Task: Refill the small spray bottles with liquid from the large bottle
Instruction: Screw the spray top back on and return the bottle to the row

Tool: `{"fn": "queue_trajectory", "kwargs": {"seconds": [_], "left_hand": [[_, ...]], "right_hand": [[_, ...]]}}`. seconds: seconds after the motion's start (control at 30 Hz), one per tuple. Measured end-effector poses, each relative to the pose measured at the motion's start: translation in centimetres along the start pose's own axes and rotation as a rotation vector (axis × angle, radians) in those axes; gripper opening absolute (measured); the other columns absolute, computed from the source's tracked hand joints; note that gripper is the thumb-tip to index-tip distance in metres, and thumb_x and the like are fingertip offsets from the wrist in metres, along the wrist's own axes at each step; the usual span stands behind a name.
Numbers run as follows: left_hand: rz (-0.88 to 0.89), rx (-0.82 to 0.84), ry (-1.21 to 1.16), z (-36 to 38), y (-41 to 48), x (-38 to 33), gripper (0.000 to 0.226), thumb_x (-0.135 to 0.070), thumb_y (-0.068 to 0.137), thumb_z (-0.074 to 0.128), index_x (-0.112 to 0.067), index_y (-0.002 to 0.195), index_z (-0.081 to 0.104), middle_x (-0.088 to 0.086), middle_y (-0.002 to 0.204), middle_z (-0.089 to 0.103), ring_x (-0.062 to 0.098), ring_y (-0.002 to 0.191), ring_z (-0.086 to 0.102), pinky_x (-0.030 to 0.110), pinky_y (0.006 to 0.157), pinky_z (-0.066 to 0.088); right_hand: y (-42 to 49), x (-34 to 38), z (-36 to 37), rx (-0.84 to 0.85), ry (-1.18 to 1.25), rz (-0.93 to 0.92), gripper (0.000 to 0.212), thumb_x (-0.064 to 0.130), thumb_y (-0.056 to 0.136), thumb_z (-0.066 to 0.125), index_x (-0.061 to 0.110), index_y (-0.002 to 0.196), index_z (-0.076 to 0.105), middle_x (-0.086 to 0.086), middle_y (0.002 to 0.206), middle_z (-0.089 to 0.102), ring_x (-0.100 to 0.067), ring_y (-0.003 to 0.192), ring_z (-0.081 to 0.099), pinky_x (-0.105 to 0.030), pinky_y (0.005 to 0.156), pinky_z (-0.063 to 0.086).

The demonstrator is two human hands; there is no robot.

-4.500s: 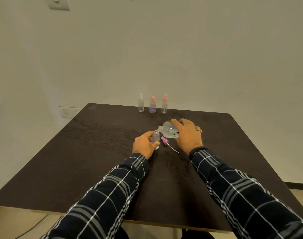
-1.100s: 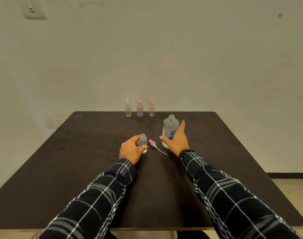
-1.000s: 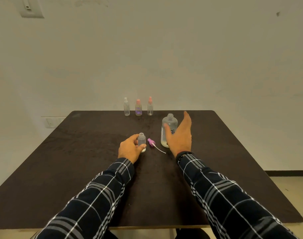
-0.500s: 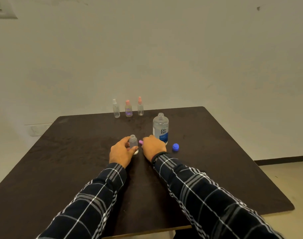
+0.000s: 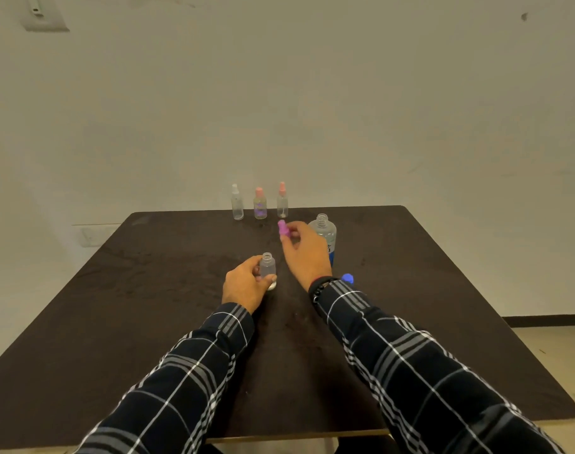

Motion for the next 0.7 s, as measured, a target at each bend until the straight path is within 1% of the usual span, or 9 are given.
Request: {"fn": "queue_trajectory", "kwargs": {"seconds": [0.07, 0.13, 0.2, 0.27, 0.4, 0.47, 0.53, 0.6, 0.7], "left_hand": [[0.004, -0.003, -0.005, 0.0, -0.1, 0.0, 0.053, -0.027, 0.088, 0.076, -0.026, 0.138, 0.058, -0.007, 0.103, 0.067, 0.013, 0.095, 0.064, 0.032, 0.095, 0.051], [0.013, -0.013, -0.007, 0.0, -0.2, -0.1, 0.051, -0.026, 0.088, 0.076, -0.025, 0.137, 0.059, -0.01, 0.098, 0.065, 0.008, 0.089, 0.062, 0.027, 0.091, 0.049], [0.011, -0.013, -0.008, -0.1, -0.3, -0.3, 0.051, -0.025, 0.088, 0.076, -0.025, 0.136, 0.059, -0.011, 0.098, 0.064, 0.007, 0.088, 0.061, 0.026, 0.09, 0.048], [0.003, -0.008, -0.008, -0.2, -0.3, -0.5, 0.05, -0.026, 0.089, 0.075, -0.025, 0.137, 0.059, -0.01, 0.098, 0.064, 0.009, 0.089, 0.061, 0.028, 0.091, 0.049], [-0.002, -0.007, -0.002, -0.1, -0.3, -0.5, 0.051, -0.026, 0.089, 0.075, -0.026, 0.137, 0.059, -0.01, 0.098, 0.064, 0.01, 0.091, 0.061, 0.027, 0.091, 0.048], [-0.007, -0.01, -0.017, 0.0, -0.2, -0.5, 0.051, -0.025, 0.088, 0.076, -0.025, 0.136, 0.059, -0.01, 0.099, 0.065, 0.01, 0.092, 0.063, 0.026, 0.09, 0.048], [-0.014, -0.005, -0.015, 0.0, -0.2, -0.3, 0.051, -0.026, 0.088, 0.076, -0.024, 0.136, 0.059, -0.008, 0.1, 0.066, 0.012, 0.094, 0.064, 0.028, 0.092, 0.05], [-0.015, 0.002, -0.019, 0.0, -0.1, -0.3, 0.05, -0.026, 0.087, 0.076, -0.024, 0.135, 0.06, -0.008, 0.101, 0.067, 0.013, 0.096, 0.065, 0.03, 0.093, 0.051], [-0.014, 0.012, -0.02, 0.0, 0.0, -0.2, 0.048, -0.027, 0.088, 0.075, -0.024, 0.133, 0.06, -0.008, 0.1, 0.065, 0.014, 0.095, 0.064, 0.032, 0.091, 0.051]], "right_hand": [[0.3, 1.0, -0.9, -0.02, 0.199, -0.017, 0.031, 0.045, 0.097, 0.057, 0.021, 0.114, 0.065, 0.009, 0.099, 0.07, -0.002, 0.089, 0.066, -0.02, 0.077, 0.054], [0.4, 1.7, -1.6, -0.02, 0.344, -0.006, 0.03, 0.049, 0.096, 0.058, 0.024, 0.111, 0.067, 0.01, 0.098, 0.072, 0.0, 0.092, 0.067, -0.014, 0.077, 0.053], [0.5, 1.9, -1.9, -0.026, 0.418, -0.007, 0.024, 0.049, 0.095, 0.06, 0.028, 0.108, 0.067, 0.011, 0.1, 0.072, 0.002, 0.095, 0.067, -0.012, 0.079, 0.052], [0.3, 1.9, -1.9, -0.015, 0.431, -0.015, 0.021, 0.046, 0.096, 0.061, 0.029, 0.107, 0.067, 0.01, 0.1, 0.073, 0.002, 0.096, 0.067, -0.011, 0.078, 0.052], [-0.2, 1.3, -1.3, 0.04, 0.359, -0.023, 0.024, 0.044, 0.096, 0.061, 0.026, 0.111, 0.066, 0.01, 0.1, 0.071, 0.002, 0.095, 0.066, -0.01, 0.076, 0.049], [-0.3, 0.9, -0.7, 0.093, 0.313, -0.011, 0.025, 0.041, 0.095, 0.062, 0.026, 0.115, 0.065, 0.012, 0.103, 0.07, 0.003, 0.097, 0.065, -0.012, 0.08, 0.05], [-0.4, 0.4, 0.0, 0.165, 0.259, 0.006, 0.025, 0.039, 0.095, 0.064, 0.024, 0.116, 0.064, 0.01, 0.106, 0.071, 0.002, 0.098, 0.065, -0.017, 0.085, 0.052], [-0.4, -0.2, 0.8, 0.224, 0.179, -0.003, 0.025, 0.036, 0.094, 0.066, 0.022, 0.114, 0.066, 0.008, 0.107, 0.072, -0.001, 0.099, 0.065, -0.022, 0.089, 0.054], [-0.1, -0.6, 1.5, 0.26, 0.008, -0.023, 0.023, 0.035, 0.092, 0.068, 0.024, 0.112, 0.069, 0.009, 0.104, 0.07, -0.002, 0.093, 0.062, -0.022, 0.087, 0.051]]}}
Point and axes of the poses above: each hand's wrist, its own y-axis towards the middle knuckle, its own z-axis out of the palm, x = y × z, the point moved 1 cm from there along y, towards the middle knuckle
